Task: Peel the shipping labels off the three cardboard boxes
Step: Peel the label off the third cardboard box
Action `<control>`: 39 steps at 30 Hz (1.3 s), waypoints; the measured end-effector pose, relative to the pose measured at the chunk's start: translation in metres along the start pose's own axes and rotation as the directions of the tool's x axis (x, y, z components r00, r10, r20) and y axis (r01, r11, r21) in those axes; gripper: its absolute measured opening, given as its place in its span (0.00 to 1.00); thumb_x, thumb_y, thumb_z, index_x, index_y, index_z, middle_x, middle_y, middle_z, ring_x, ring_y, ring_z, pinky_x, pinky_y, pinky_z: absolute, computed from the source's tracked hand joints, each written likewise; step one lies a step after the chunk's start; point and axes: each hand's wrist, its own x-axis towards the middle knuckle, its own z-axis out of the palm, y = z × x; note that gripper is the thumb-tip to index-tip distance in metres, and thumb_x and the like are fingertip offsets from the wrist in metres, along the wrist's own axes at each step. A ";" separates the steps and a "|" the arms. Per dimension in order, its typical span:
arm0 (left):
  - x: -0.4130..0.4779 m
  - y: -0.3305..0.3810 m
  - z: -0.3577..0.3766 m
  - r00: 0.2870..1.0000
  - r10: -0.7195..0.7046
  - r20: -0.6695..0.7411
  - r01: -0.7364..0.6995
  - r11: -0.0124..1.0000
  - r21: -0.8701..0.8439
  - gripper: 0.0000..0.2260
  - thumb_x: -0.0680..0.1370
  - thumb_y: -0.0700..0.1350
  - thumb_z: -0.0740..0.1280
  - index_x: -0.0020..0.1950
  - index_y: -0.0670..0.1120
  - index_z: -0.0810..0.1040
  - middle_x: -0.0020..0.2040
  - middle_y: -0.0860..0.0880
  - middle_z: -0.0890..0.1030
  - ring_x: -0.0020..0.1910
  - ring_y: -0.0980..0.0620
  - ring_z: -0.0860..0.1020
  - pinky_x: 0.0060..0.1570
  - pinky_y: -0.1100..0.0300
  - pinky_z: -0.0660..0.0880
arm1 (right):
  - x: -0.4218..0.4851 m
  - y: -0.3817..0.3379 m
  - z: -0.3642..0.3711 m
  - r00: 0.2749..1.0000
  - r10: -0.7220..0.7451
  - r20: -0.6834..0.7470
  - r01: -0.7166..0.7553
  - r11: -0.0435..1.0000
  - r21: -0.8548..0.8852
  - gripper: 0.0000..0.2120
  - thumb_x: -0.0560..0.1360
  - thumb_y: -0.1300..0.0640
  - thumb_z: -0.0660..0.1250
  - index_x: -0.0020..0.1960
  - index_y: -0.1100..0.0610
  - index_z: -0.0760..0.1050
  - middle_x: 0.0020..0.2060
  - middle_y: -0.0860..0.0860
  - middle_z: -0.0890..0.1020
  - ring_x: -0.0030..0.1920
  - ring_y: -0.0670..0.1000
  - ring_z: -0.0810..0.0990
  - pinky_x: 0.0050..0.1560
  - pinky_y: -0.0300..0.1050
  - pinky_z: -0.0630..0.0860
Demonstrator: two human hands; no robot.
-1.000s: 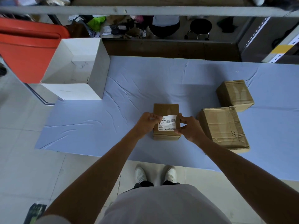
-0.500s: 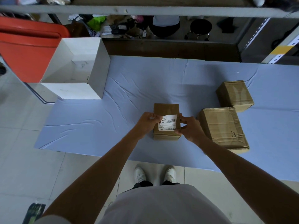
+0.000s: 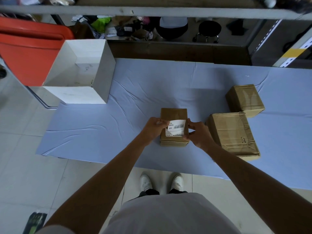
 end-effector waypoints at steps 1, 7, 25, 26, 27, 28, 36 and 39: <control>0.000 0.000 0.000 1.000 0.000 0.001 0.000 1.000 0.001 0.11 0.78 0.41 0.66 0.51 0.34 0.80 0.46 0.41 0.82 0.37 0.56 0.79 0.39 0.64 0.75 | 0.000 0.000 0.000 1.000 -0.001 0.000 0.001 1.000 -0.004 0.35 0.71 0.67 0.72 0.74 0.59 0.61 0.68 0.53 0.73 0.62 0.60 0.77 0.54 0.47 0.79; -0.002 0.003 0.001 1.000 -0.006 0.010 0.007 1.000 -0.023 0.12 0.78 0.41 0.65 0.53 0.33 0.79 0.48 0.40 0.81 0.41 0.51 0.79 0.45 0.61 0.75 | 0.000 -0.001 0.001 1.000 0.007 -0.002 -0.007 1.000 0.016 0.33 0.71 0.67 0.71 0.73 0.59 0.64 0.67 0.54 0.74 0.62 0.60 0.78 0.56 0.49 0.77; -0.003 0.012 0.002 0.998 -0.031 0.046 0.034 0.996 -0.081 0.13 0.79 0.43 0.64 0.53 0.33 0.79 0.51 0.36 0.81 0.44 0.44 0.81 0.55 0.46 0.76 | -0.003 0.000 -0.003 1.000 0.023 -0.017 -0.022 1.000 0.017 0.33 0.70 0.66 0.73 0.72 0.60 0.66 0.67 0.54 0.74 0.65 0.60 0.75 0.60 0.54 0.76; -0.003 0.012 0.002 0.999 -0.021 0.049 0.025 0.997 -0.075 0.12 0.79 0.43 0.65 0.53 0.34 0.80 0.50 0.36 0.82 0.43 0.45 0.81 0.55 0.47 0.77 | -0.004 0.000 -0.003 0.999 0.023 -0.023 -0.022 1.000 0.017 0.33 0.70 0.66 0.73 0.72 0.60 0.66 0.67 0.54 0.75 0.65 0.59 0.75 0.60 0.54 0.76; -0.003 0.012 0.002 0.999 -0.016 0.051 0.019 0.997 -0.072 0.11 0.79 0.43 0.65 0.52 0.35 0.80 0.50 0.37 0.82 0.44 0.44 0.81 0.54 0.48 0.77 | -0.004 -0.001 -0.003 0.999 0.021 -0.029 -0.020 1.000 0.018 0.32 0.69 0.67 0.73 0.72 0.59 0.67 0.66 0.54 0.75 0.64 0.59 0.76 0.59 0.53 0.77; -0.003 0.012 0.002 0.999 -0.016 0.050 0.020 0.997 -0.074 0.11 0.78 0.43 0.65 0.51 0.35 0.80 0.49 0.37 0.82 0.44 0.44 0.81 0.54 0.47 0.77 | -0.005 -0.001 -0.003 0.999 0.017 -0.032 -0.016 1.000 0.020 0.32 0.69 0.67 0.73 0.71 0.59 0.68 0.65 0.54 0.76 0.63 0.59 0.77 0.58 0.52 0.77; -0.003 0.006 -0.001 0.999 -0.007 0.045 0.009 0.998 -0.058 0.09 0.79 0.45 0.65 0.48 0.40 0.81 0.46 0.41 0.83 0.35 0.55 0.82 0.42 0.59 0.79 | -0.007 -0.003 -0.001 0.999 -0.012 -0.030 0.013 1.000 0.016 0.30 0.70 0.65 0.73 0.71 0.58 0.68 0.65 0.54 0.76 0.64 0.59 0.76 0.59 0.53 0.77; -0.003 0.005 -0.002 0.999 -0.018 0.046 0.021 0.997 -0.070 0.09 0.79 0.44 0.65 0.49 0.40 0.81 0.46 0.42 0.83 0.37 0.53 0.83 0.44 0.57 0.80 | -0.008 -0.003 0.000 0.999 -0.019 -0.032 0.020 1.000 0.018 0.30 0.70 0.66 0.72 0.70 0.58 0.69 0.65 0.53 0.77 0.64 0.58 0.76 0.60 0.51 0.76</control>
